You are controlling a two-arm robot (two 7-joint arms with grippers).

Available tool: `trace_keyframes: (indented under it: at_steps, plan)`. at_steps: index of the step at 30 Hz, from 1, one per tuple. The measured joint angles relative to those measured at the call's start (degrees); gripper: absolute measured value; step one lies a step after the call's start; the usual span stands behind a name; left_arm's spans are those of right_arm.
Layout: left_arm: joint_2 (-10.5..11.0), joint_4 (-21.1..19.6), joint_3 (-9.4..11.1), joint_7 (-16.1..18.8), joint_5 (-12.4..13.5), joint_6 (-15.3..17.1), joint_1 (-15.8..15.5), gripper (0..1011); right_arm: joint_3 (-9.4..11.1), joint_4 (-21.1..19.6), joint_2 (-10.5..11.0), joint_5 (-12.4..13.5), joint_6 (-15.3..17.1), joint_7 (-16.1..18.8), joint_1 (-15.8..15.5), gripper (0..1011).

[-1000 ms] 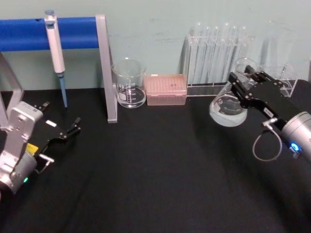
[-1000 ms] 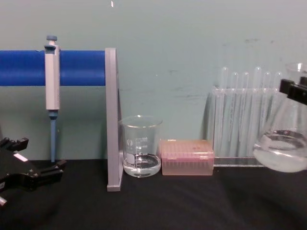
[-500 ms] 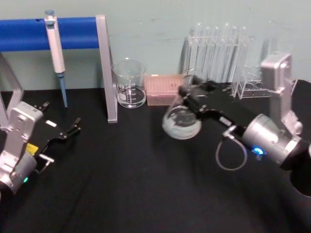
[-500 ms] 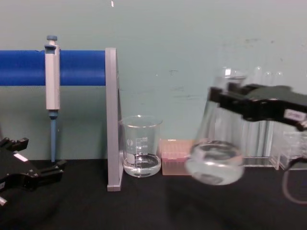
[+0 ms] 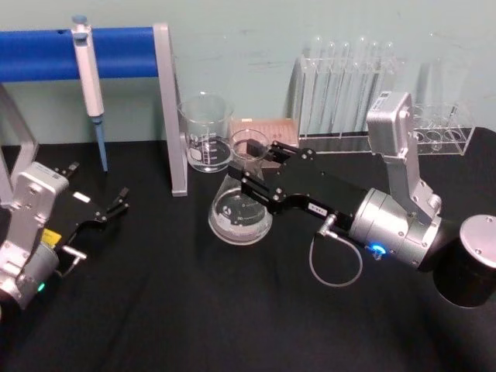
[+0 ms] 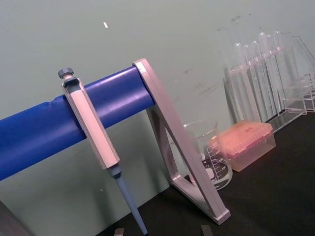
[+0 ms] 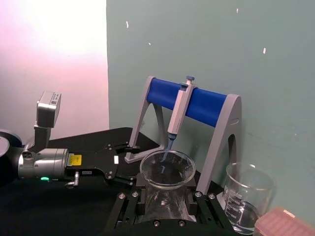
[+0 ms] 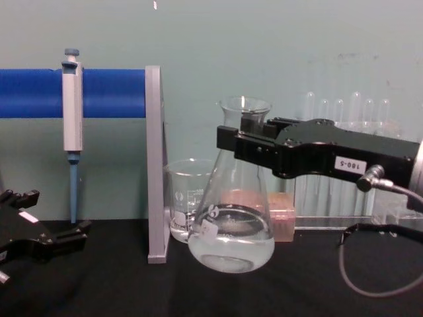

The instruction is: Grasp the erlenmeyer flask with one hand, shake it three times, then place it back.

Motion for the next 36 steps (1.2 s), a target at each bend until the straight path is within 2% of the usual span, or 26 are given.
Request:
trace_keyframes:
  at_steps: [6, 11, 18, 30, 36]
  plan:
    - [0.0, 0.0, 0.0, 0.0, 0.0, 0.0, 0.0, 1001, -0.4, 0.3, 0.5, 0.5, -0.5, -0.5, 0.4, 449]
    - [0.0, 0.0, 0.0, 0.0, 0.0, 0.0, 0.0, 1001, 0.6, 0.3, 1.0, 0.6, -0.9, -2.6, 0.0, 449]
    - [0.0, 0.0, 0.0, 0.0, 0.0, 0.0, 0.0, 1001, 3.9, -0.3, 2.0, 0.5, -0.9, -6.6, -1.7, 449]
    - [0.0, 0.0, 0.0, 0.0, 0.0, 0.0, 0.0, 1001, 11.2, -1.6, 2.7, -1.1, 0.1, -13.5, -5.6, 449]
    - [0.0, 0.0, 0.0, 0.0, 0.0, 0.0, 0.0, 1001, 13.0, -2.0, 2.2, -1.7, 0.5, -14.5, -6.5, 449]
